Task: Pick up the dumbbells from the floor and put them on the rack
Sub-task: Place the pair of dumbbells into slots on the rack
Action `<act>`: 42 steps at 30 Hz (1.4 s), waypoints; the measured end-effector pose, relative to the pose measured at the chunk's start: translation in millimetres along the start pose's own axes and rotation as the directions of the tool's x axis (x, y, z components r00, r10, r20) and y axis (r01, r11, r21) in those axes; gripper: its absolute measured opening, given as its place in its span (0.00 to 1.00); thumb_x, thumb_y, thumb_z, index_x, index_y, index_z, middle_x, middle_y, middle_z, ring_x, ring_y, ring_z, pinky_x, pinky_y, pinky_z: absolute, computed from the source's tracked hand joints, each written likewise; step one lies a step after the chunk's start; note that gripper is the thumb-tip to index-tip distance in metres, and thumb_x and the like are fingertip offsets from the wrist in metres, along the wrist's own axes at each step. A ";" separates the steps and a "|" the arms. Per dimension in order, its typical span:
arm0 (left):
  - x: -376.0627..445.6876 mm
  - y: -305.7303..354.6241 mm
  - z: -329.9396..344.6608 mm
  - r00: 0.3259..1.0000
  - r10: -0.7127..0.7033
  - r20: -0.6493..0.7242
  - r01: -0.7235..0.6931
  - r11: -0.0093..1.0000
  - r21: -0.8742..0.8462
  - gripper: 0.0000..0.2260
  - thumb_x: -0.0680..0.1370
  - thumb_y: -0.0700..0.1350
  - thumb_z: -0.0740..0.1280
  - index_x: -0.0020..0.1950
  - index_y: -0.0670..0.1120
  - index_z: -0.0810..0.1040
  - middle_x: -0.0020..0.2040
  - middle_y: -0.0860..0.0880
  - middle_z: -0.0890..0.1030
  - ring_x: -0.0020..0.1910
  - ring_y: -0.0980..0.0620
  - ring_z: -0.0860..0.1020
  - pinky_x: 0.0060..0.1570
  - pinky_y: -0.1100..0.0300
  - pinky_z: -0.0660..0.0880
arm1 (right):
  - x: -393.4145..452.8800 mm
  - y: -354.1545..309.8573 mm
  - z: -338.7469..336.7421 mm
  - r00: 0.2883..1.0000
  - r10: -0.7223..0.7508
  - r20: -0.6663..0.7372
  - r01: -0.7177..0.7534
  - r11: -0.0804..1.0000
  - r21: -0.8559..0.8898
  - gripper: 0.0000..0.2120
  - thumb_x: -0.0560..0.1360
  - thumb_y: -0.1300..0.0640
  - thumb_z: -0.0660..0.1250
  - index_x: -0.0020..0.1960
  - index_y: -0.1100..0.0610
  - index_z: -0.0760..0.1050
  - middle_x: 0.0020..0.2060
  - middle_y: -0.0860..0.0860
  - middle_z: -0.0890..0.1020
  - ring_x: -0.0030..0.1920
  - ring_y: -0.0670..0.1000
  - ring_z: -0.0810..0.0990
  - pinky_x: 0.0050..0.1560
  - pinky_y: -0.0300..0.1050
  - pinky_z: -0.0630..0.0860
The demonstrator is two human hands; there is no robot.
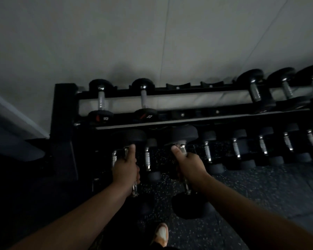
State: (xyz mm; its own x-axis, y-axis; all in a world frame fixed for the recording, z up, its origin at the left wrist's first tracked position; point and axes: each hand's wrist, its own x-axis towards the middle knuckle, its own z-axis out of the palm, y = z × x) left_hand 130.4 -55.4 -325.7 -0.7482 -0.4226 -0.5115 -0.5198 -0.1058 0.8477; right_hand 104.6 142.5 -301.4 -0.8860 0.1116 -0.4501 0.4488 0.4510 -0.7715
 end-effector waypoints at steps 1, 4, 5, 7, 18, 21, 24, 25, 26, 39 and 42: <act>4.3 6.6 16.8 1.000 0.009 0.006 -0.009 1.000 0.001 0.29 0.73 0.70 0.62 0.35 0.43 0.73 0.19 0.50 0.72 0.16 0.51 0.70 0.18 0.60 0.69 | 10.0 0.5 -12.0 1.000 -0.004 -0.007 0.004 1.000 -0.006 0.31 0.69 0.28 0.62 0.22 0.52 0.76 0.21 0.48 0.79 0.26 0.48 0.79 0.35 0.45 0.75; 23.5 24.0 65.3 0.999 0.038 0.015 -0.039 0.999 0.027 0.29 0.73 0.69 0.62 0.32 0.43 0.72 0.18 0.49 0.71 0.15 0.49 0.70 0.18 0.60 0.68 | 44.6 3.4 -43.3 0.999 0.020 -0.042 -0.021 1.000 -0.018 0.33 0.70 0.29 0.62 0.22 0.56 0.73 0.18 0.48 0.76 0.22 0.48 0.77 0.30 0.41 0.71; 31.9 29.8 80.7 0.999 0.037 0.029 -0.038 0.999 0.029 0.29 0.73 0.69 0.63 0.33 0.43 0.72 0.19 0.49 0.71 0.15 0.50 0.69 0.17 0.61 0.68 | 57.0 3.2 -53.0 0.998 0.026 -0.054 -0.027 0.999 -0.032 0.33 0.71 0.30 0.62 0.23 0.57 0.71 0.17 0.49 0.76 0.21 0.47 0.76 0.28 0.39 0.71; 53.7 38.8 111.9 0.997 0.048 0.065 -0.050 0.999 0.017 0.27 0.73 0.68 0.64 0.36 0.43 0.72 0.20 0.49 0.70 0.16 0.50 0.69 0.17 0.61 0.67 | 83.5 0.5 -71.6 0.996 0.010 -0.093 -0.018 0.996 -0.083 0.32 0.73 0.31 0.62 0.24 0.57 0.70 0.16 0.48 0.75 0.21 0.45 0.76 0.24 0.38 0.69; 155.0 87.3 254.4 0.984 -0.008 0.179 -0.006 0.997 0.079 0.25 0.74 0.65 0.65 0.39 0.42 0.74 0.21 0.48 0.69 0.16 0.51 0.67 0.17 0.63 0.65 | 226.2 -15.0 -158.3 0.972 0.122 -0.202 -0.134 0.990 -0.045 0.30 0.73 0.34 0.65 0.28 0.59 0.76 0.24 0.51 0.81 0.31 0.53 0.81 0.35 0.44 0.73; 177.5 95.5 286.6 0.990 0.013 0.141 -0.027 0.994 0.101 0.25 0.73 0.66 0.65 0.37 0.43 0.73 0.20 0.49 0.70 0.16 0.50 0.68 0.17 0.62 0.66 | 268.4 -20.2 -178.4 0.974 0.121 -0.192 -0.136 0.989 -0.065 0.29 0.74 0.35 0.65 0.28 0.60 0.77 0.18 0.48 0.79 0.21 0.44 0.78 0.25 0.40 0.68; 200.2 104.8 313.8 0.996 0.030 0.088 -0.044 0.985 0.165 0.27 0.72 0.68 0.64 0.38 0.43 0.76 0.24 0.46 0.77 0.22 0.45 0.77 0.24 0.56 0.73 | 305.8 -23.5 -195.3 0.981 0.128 -0.146 -0.134 0.990 -0.036 0.29 0.74 0.36 0.66 0.26 0.58 0.76 0.19 0.50 0.79 0.20 0.47 0.78 0.26 0.39 0.70; 207.3 107.2 322.2 0.998 0.033 0.062 -0.043 0.983 0.177 0.28 0.72 0.69 0.64 0.37 0.43 0.77 0.26 0.45 0.78 0.24 0.44 0.78 0.26 0.55 0.74 | 318.3 -23.8 -201.1 0.983 0.130 -0.130 -0.134 0.991 -0.024 0.29 0.73 0.36 0.66 0.26 0.57 0.76 0.19 0.51 0.79 0.20 0.48 0.78 0.28 0.40 0.70; 213.7 110.2 330.2 0.999 0.032 0.038 -0.038 0.983 0.177 0.28 0.72 0.70 0.64 0.36 0.43 0.77 0.25 0.45 0.78 0.24 0.43 0.79 0.26 0.54 0.75 | 330.1 -24.7 -206.4 0.984 0.136 -0.114 -0.139 0.990 -0.020 0.28 0.73 0.35 0.66 0.26 0.57 0.76 0.19 0.51 0.79 0.21 0.48 0.79 0.28 0.40 0.70; 288.4 122.1 391.4 0.988 -0.032 -0.149 0.065 0.973 0.220 0.29 0.74 0.68 0.62 0.39 0.40 0.75 0.26 0.42 0.77 0.20 0.45 0.76 0.23 0.55 0.74 | 433.3 -17.0 -237.8 0.993 0.114 -0.009 -0.114 0.989 -0.090 0.29 0.71 0.33 0.65 0.30 0.58 0.79 0.27 0.54 0.83 0.33 0.55 0.83 0.38 0.47 0.77; 296.2 117.3 394.8 0.986 -0.018 -0.166 0.064 0.960 0.273 0.33 0.74 0.69 0.61 0.43 0.36 0.77 0.32 0.37 0.80 0.28 0.38 0.80 0.29 0.49 0.79 | 443.8 -13.8 -239.2 0.993 0.118 0.014 -0.116 0.990 -0.080 0.28 0.71 0.33 0.65 0.29 0.57 0.78 0.26 0.55 0.83 0.33 0.56 0.83 0.40 0.50 0.79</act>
State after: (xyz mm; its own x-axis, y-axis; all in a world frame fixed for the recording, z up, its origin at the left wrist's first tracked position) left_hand -314.9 162.5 -433.2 -0.6599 -0.5642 -0.4962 -0.6592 0.1177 0.7427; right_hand -322.8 397.6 -383.0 -0.8251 0.1513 -0.5444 0.5381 0.5041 -0.6755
